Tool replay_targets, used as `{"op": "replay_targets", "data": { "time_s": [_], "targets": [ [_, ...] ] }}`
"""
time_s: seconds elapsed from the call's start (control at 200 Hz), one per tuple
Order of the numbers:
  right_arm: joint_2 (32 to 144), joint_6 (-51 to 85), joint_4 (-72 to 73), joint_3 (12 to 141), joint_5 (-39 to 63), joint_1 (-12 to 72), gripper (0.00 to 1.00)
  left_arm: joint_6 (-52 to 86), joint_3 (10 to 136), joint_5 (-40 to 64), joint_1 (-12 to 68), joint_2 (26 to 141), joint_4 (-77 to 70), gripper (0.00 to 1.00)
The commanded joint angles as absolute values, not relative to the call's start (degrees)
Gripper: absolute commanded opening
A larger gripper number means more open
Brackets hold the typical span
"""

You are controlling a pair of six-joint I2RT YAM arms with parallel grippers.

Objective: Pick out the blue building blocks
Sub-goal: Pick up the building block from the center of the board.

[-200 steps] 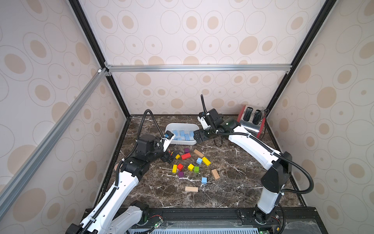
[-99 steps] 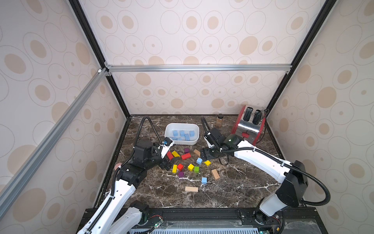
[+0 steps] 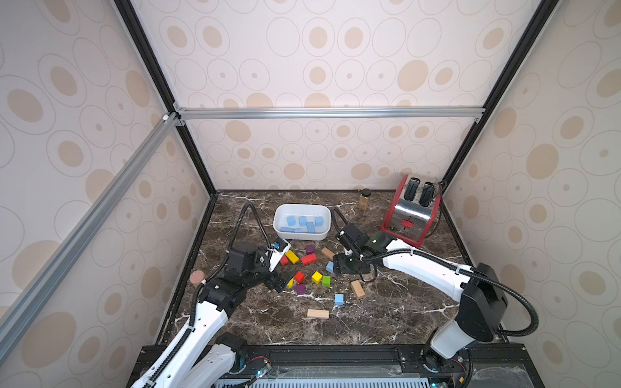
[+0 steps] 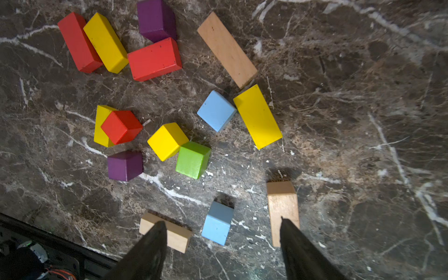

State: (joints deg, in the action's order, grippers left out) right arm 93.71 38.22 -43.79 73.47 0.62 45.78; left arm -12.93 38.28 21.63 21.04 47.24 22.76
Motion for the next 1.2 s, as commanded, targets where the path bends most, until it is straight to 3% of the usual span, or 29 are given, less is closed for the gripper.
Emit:
{"op": "replay_targets", "data": {
  "time_s": [0.0,0.506,0.706,1.197],
  "targets": [
    [96.8,40.3,-43.0,74.2,2.7,46.4,0.70,-12.3,37.6,22.4,21.5,48.3,19.8,1.00],
    [107.0,43.2,-41.0,79.4,6.3,46.4,0.66,-11.8,36.4,22.3,21.5,52.9,14.8,0.99],
    [109.8,44.0,-40.4,80.9,5.5,45.9,0.72,-11.8,35.9,22.0,21.5,53.5,14.2,0.99],
    [115.9,47.1,-42.6,86.2,2.0,43.9,0.73,-12.3,36.4,21.6,21.4,55.0,13.9,0.99]
  ]
}}
